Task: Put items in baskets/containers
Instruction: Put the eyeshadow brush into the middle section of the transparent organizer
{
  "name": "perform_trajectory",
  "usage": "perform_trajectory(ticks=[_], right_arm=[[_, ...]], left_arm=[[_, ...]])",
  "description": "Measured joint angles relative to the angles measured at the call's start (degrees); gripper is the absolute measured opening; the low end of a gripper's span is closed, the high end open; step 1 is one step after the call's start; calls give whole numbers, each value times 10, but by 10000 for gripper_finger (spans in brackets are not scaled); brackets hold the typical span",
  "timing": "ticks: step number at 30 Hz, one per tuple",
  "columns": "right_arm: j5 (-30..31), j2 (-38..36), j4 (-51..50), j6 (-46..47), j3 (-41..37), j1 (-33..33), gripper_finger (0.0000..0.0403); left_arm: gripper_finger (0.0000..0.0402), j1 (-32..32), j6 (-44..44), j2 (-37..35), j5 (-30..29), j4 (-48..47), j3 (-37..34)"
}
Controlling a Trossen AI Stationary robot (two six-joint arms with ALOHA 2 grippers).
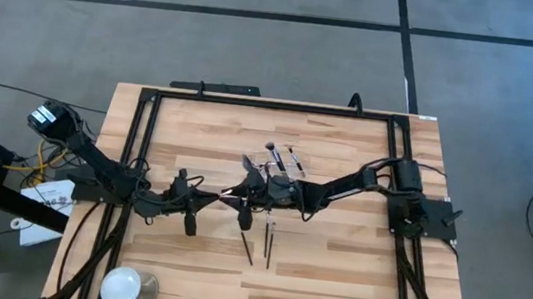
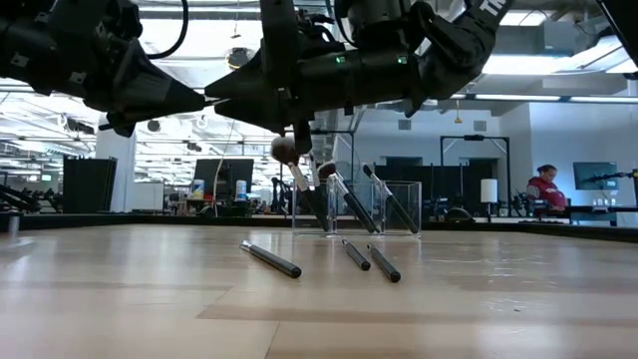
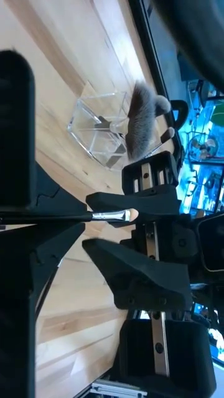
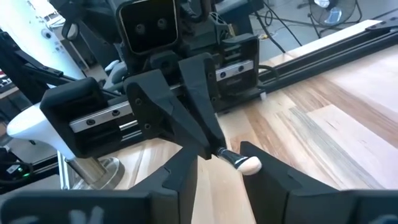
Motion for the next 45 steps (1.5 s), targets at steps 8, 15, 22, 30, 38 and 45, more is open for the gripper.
perform_trajectory(ticks=[8, 15, 22, 30, 38, 45], right_arm=[[0, -1, 2, 5, 0, -1, 66], [-1, -1, 3, 6, 0, -1, 44], [-6, -1, 9, 7, 0, 0, 9], [-1, -1, 9, 20, 0, 0, 10], [7, -1, -20, 20, 1, -1, 8], [53, -43, -138, 19, 8, 2, 9]], left_arm=[[9, -15, 0, 0, 0, 1, 0], [9, -15, 1, 0, 0, 1, 0], [9, -15, 2, 1, 16, 0, 0], [23, -14, 2, 1, 16, 1, 0], [62, -14, -7, 2, 0, 4, 0], [96, -14, -7, 2, -6, 4, 0]])
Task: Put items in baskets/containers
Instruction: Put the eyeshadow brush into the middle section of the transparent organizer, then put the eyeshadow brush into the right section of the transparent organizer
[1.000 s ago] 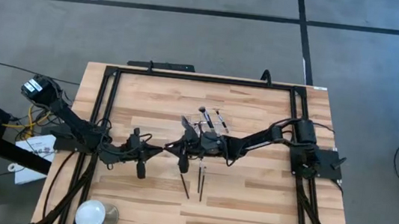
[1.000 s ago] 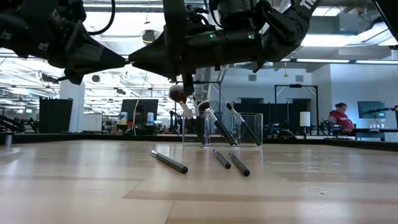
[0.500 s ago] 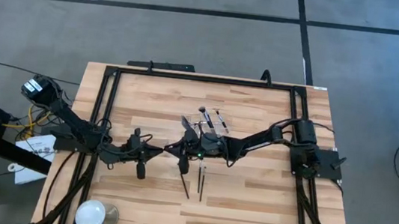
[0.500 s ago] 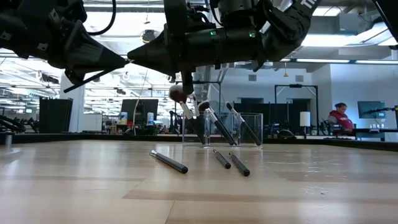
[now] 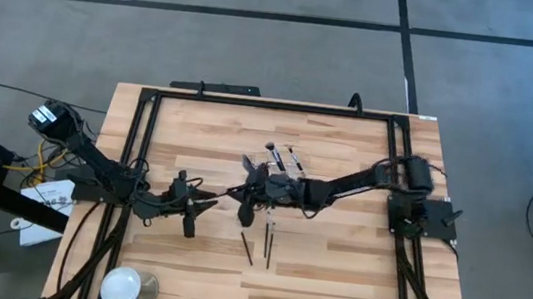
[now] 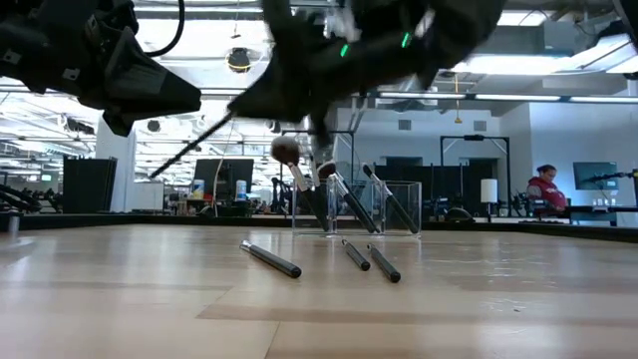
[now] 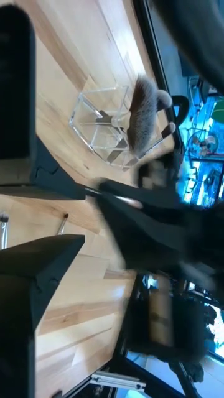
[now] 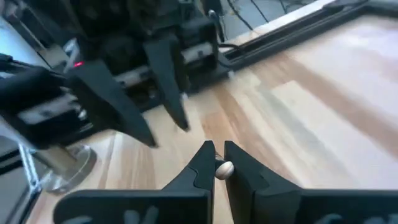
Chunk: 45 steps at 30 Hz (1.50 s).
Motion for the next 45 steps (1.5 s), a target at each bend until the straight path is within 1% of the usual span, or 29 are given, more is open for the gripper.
perform_trajectory(ticks=[2, 3, 6, 9, 12, 14, 16, 18, 21, 24, 28, 30, 32, 36, 40, 43, 45], right_arm=[[18, -50, -82, -14, 6, 5, 9], [37, -75, -126, -24, 13, 9, 7], [137, -153, -282, -33, 21, 29, 6], [244, -218, -397, -5, 21, 51, 10], [342, -248, -487, 47, 22, 70, 12], [379, -249, -542, 84, 21, 74, 9], [383, -247, -585, 123, 18, 72, 6], [386, -232, -584, 150, 11, 61, 7], [385, -204, -588, 154, 0, 43, 12], [343, -187, -575, 153, 4, 19, 13], [270, -160, -561, 152, 4, -12, 10], [255, -152, -560, 152, 4, -22, 14], [248, -143, -560, 152, 5, -30, 26], [246, -141, -561, 136, 4, -27, 62], [246, -157, -559, 116, 13, -8, 89], [246, -172, -558, 116, 31, 16, 103], [247, -179, -558, 115, 43, 36, 110]], left_arm=[[98, 0, 0, 0, 0, 0, 0], [99, 0, 0, 0, 0, 0, 0], [99, 0, 0, 0, 0, 0, -1], [100, 0, 0, 0, -1, -1, -2], [100, 0, 0, 0, -2, -1, -2], [100, 0, 0, 0, -2, -1, -2], [100, 0, 0, 0, -2, -1, -2], [100, 0, 0, 0, -2, -1, -2], [100, 0, 0, 0, -2, 0, -3], [100, 0, -2, 0, -2, -1, -4], [100, 0, -13, 1, -2, -1, -9], [100, 0, -15, 1, -2, -1, -12], [100, 0, -19, 4, -2, -1, -13], [100, 0, -26, 3, -2, -1, -14], [100, 0, -26, 3, 0, -1, -14], [100, 1, -26, 3, 18, -1, -14], [100, 1, -26, 3, 48, -1, -14]])
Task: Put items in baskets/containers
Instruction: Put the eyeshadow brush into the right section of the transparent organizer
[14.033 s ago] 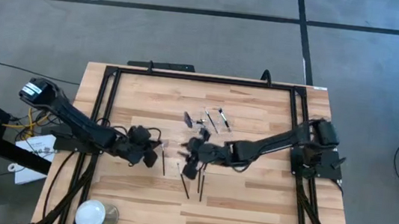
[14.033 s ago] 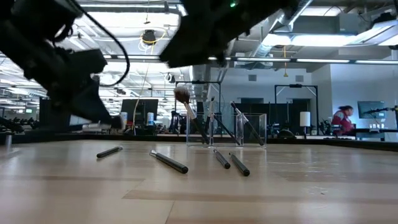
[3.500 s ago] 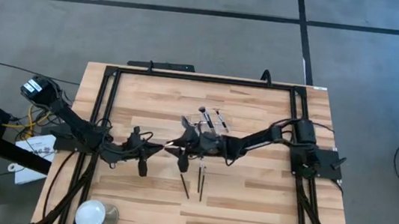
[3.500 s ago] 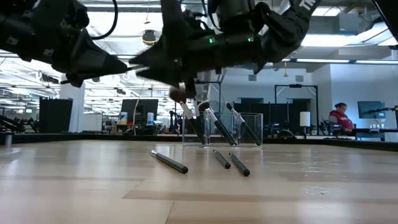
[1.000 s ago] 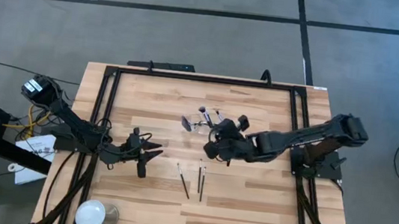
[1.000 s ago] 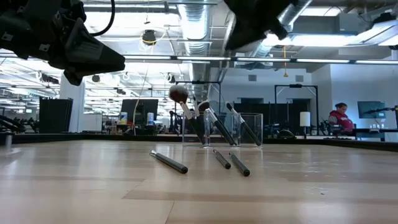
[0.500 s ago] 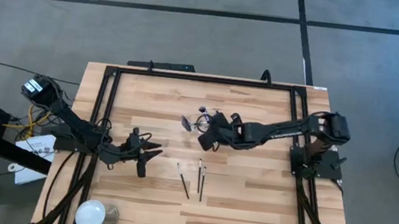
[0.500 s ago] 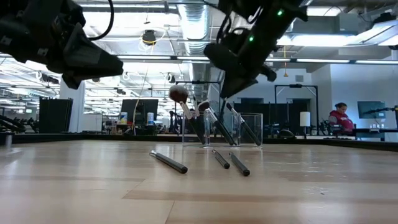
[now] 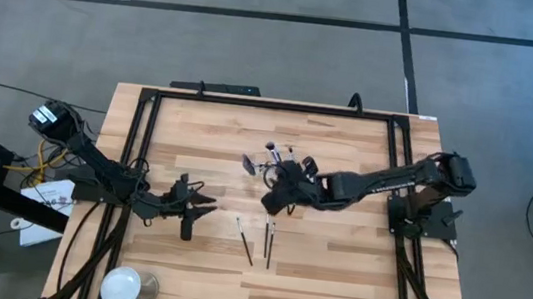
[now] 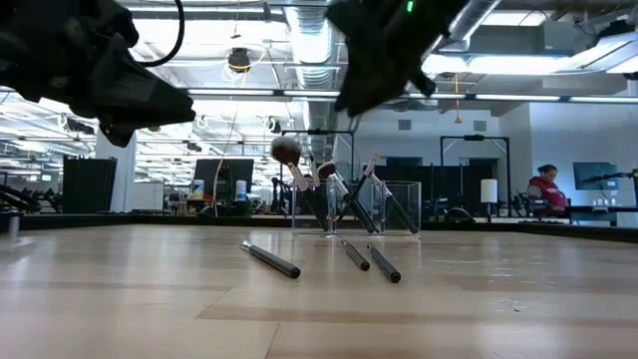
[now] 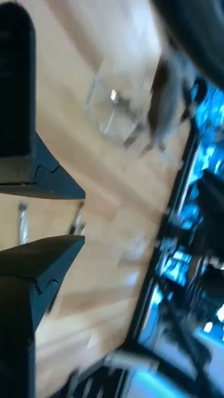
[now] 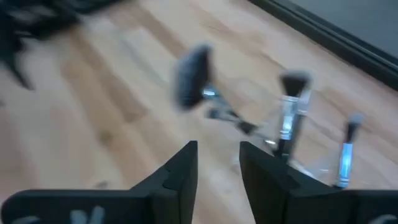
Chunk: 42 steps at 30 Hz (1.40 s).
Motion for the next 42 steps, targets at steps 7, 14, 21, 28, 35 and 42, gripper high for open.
perform_trajectory(ticks=[7, 14, 21, 28, 35, 42], right_arm=[[0, -4, 12, 0, 23, 67, 118], [0, -4, 47, 1, 23, 100, 119], [1, -3, 65, 6, 23, 100, 118], [0, -3, 63, 11, 23, 104, 118], [0, -3, 59, 11, 23, 104, 118], [0, -3, 59, 11, 23, 104, 118]], left_arm=[[100, 34, 119, 0, 210, -1, 0], [100, 183, 187, 68, 419, -1, 34], [100, 254, 274, 241, 603, 0, 127], [100, 260, 315, 346, 552, 16, 160], [94, 260, 325, 358, 555, 12, 160], [73, 251, 271, 325, 583, -11, 154]])
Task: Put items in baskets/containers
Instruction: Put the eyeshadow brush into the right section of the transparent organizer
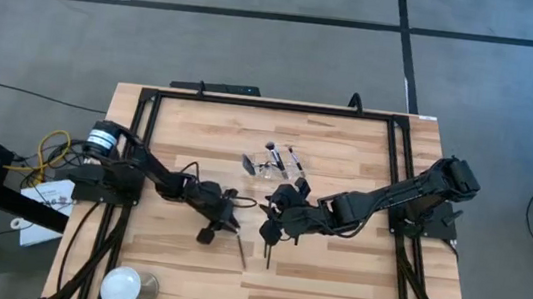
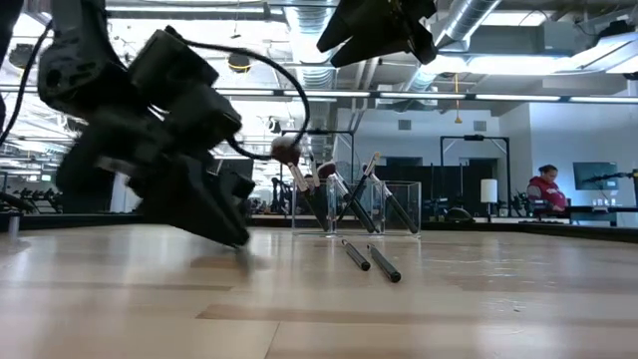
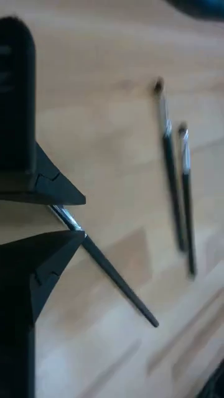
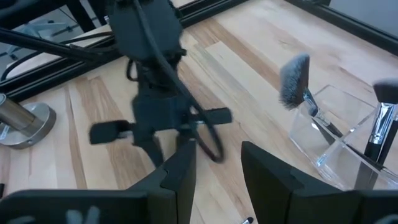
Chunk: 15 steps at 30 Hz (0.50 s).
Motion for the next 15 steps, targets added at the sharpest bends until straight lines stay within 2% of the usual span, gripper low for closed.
perform_trajectory(ticks=[8, 11, 15], right_arm=[[-1, 0, -4, 0, 0, 0, 118], [-2, 0, -4, 0, 0, 0, 118], [-2, 0, -4, 0, 0, 0, 118]], left_arm=[[61, -17, 20, -113, 7, -28, -1], [70, -22, 33, -119, 19, -46, 0], [101, -24, 51, -92, 38, -59, 0]])
